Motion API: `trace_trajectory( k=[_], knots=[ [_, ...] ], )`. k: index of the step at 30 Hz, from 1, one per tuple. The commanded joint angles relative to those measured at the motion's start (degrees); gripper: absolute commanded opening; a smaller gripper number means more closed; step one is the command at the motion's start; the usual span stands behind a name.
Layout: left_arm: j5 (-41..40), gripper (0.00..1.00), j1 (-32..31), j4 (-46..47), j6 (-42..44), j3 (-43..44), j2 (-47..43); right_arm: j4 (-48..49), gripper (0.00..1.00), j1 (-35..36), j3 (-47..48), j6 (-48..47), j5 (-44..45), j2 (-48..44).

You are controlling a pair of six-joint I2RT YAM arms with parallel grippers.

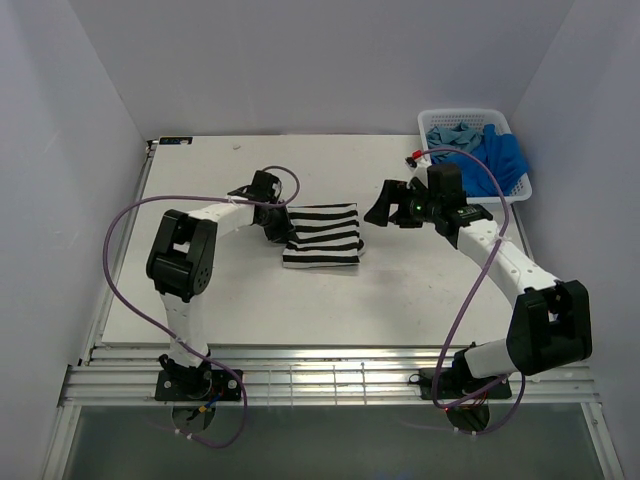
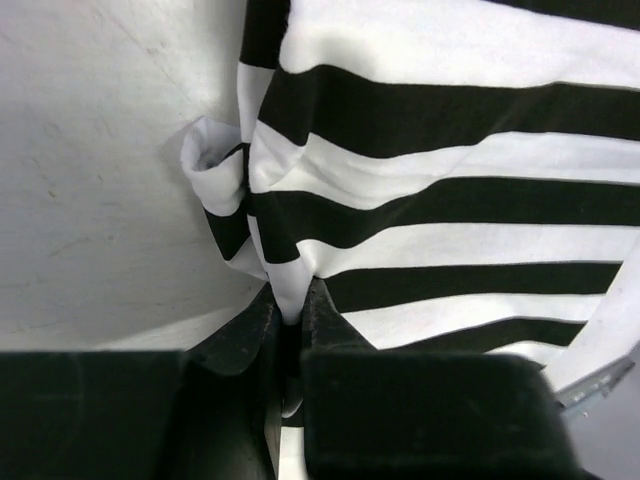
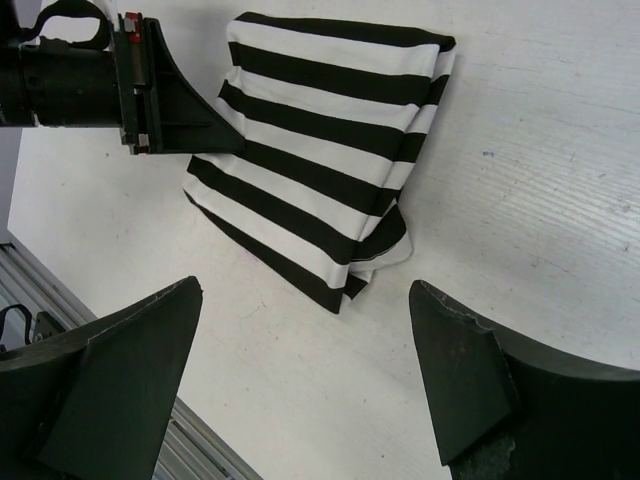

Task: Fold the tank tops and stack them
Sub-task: Neatly place the folded tank top to the corner

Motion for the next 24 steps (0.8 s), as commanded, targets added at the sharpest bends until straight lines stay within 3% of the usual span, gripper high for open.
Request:
trace_trajectory(
  k=[1,4,5,17,24],
  knots=[
    [-7.49,0.09,0.80,-1.13,3.80,2.72,0.64,-0.60,0.90,-0.88,0.59,-2.03,0.64,-0.47],
    [-7.08,0.05,3.35,-0.43,8.89,5.97,1.68,-0.69,0.90,-1.76,0.85,-2.56,0.29,0.50],
    [-7.85,0.00,5.01,-0.43,11.78,6.86,2.21,-0.69,0.90,-2.02,0.94,-2.91,0.29,0.76],
    [-10.85,0.00,18.46,6.07,40.88,17.05,7.22,-0.86,0.90,-4.49,6.20,-8.27,0.46,7.18],
    [-8.73,0.00,26.11,2.39,49.43,32.77,18.64,-1.65,0.90,-5.19,7.53,-9.50,1.95,7.80]
  ],
)
